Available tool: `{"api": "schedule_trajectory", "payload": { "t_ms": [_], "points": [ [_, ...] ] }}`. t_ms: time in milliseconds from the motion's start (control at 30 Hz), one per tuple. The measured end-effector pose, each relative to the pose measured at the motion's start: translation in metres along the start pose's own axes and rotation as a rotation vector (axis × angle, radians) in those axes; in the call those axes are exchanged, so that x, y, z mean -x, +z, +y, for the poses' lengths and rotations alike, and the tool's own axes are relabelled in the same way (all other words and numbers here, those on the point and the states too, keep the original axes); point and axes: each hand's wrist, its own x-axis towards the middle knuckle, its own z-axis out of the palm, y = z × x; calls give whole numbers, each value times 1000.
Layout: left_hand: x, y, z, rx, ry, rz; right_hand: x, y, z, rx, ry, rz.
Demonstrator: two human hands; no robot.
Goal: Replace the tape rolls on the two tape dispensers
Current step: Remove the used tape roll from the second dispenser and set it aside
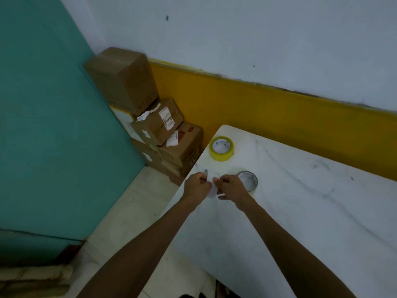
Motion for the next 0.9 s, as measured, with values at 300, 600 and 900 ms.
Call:
{"api": "schedule_trajectory", "payload": {
  "t_ms": [300, 600, 900],
  "points": [
    [-71, 2, -30, -435, 409, -42, -44, 22, -3, -49, 205, 84],
    [-110, 26, -63, -637, 417, -424, -69, 47, 19, -18, 240, 389],
    [-144, 5, -23, -562, 659, -315, -67, 37, 10, -148, 171, 462]
  ]
}}
